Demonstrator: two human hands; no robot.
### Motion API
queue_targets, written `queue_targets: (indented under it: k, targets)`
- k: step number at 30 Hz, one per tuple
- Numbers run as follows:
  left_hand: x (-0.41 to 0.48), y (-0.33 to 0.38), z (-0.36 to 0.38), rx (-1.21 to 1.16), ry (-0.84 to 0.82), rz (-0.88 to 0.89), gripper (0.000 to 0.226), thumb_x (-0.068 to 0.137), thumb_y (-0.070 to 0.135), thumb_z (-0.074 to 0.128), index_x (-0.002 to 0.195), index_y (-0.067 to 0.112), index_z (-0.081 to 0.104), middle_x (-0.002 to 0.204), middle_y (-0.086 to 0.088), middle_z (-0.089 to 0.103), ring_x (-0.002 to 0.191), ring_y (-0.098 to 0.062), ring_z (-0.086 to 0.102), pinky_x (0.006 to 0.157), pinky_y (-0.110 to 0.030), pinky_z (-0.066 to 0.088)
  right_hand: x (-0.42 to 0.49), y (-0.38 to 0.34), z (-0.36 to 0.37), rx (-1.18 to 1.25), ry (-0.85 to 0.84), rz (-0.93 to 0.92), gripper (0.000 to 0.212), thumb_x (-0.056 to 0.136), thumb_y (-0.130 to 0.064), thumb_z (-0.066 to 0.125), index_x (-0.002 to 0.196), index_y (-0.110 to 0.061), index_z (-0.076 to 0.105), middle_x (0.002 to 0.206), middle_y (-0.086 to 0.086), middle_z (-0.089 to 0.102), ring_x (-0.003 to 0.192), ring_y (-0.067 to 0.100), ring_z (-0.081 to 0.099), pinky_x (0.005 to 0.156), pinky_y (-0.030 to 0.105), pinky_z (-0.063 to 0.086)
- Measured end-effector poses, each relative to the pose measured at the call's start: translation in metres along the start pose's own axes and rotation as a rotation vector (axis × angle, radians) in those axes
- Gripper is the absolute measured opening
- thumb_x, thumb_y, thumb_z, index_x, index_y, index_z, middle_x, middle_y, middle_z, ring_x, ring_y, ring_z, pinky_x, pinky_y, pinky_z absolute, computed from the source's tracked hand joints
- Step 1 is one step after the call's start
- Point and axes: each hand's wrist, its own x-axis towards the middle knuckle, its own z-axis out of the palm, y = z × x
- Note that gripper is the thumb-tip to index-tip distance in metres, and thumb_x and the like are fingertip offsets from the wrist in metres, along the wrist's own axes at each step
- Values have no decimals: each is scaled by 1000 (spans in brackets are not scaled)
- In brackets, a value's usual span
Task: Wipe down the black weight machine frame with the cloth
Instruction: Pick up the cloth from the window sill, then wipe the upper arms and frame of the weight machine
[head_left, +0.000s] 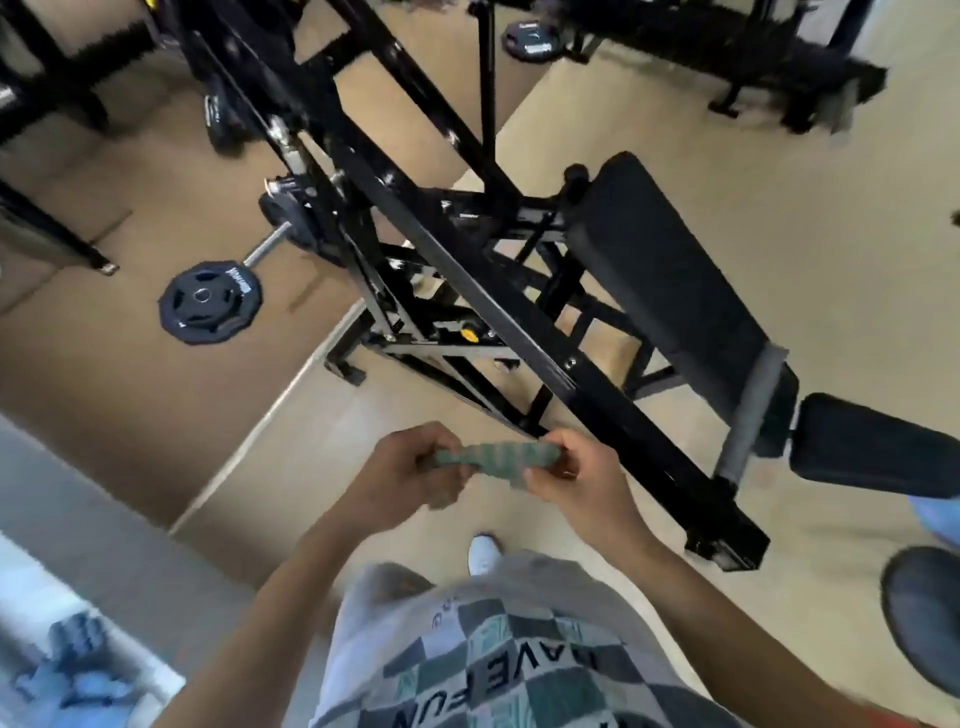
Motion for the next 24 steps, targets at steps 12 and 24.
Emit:
queue_targets:
  k: [12, 24]
  targets:
    - [137, 79, 30, 720, -225, 400, 21, 90, 36, 72, 108, 40, 62, 89, 18, 68, 76, -4, 58, 67, -28, 45, -3, 3, -24, 115, 772, 288, 9, 77, 4, 64, 81, -1, 57, 74, 21, 54, 59, 11, 39, 52, 19, 36]
    - [246, 75, 65, 1148, -260, 719, 34, 94, 37, 64, 127, 28, 59, 112, 5, 69, 109, -22, 57, 95, -40, 43, 45, 10, -4, 156, 1151, 260, 72, 89, 1, 64, 152, -20, 36, 119, -8, 57, 99, 4, 60, 79, 11, 52]
